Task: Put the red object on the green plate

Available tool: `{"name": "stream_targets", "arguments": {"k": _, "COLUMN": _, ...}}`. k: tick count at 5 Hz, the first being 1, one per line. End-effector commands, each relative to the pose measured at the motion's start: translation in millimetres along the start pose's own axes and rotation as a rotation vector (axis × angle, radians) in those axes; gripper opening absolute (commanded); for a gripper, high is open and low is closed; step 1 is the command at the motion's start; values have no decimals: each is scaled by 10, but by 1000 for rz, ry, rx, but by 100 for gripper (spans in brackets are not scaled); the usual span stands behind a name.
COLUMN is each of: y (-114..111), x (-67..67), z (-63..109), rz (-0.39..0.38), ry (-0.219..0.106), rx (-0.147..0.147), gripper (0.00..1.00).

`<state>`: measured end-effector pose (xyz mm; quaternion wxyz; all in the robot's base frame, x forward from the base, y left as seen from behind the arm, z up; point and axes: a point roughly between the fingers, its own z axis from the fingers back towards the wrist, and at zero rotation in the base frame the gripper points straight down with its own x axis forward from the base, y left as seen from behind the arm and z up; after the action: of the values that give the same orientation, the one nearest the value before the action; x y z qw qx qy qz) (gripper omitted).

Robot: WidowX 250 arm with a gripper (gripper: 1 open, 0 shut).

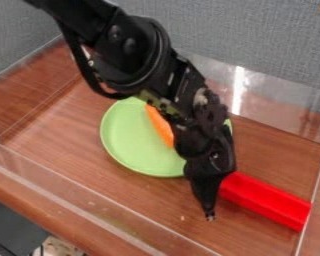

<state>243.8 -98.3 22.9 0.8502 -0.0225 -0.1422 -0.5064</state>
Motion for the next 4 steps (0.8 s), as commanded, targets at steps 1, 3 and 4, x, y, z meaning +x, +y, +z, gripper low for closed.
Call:
{"name": "stream_targets", "arguments": {"k": 1, "y": -142, "x": 144, "z": 190, "rz": -113, "ry": -23, "rx": -9, "gripper": 0}}
{"name": "stream_targets", "arguments": {"k": 3, "y": -105, "x": 123, "z": 361, "rz": -265, "ry": -3, "rx": -49, "gripper": 0}}
{"name": "stream_targets", "arguments": {"k": 4, "y": 12, "x": 118, "z": 494, "rz": -375, "ry": 3, "rx": -58, "gripper": 0}}
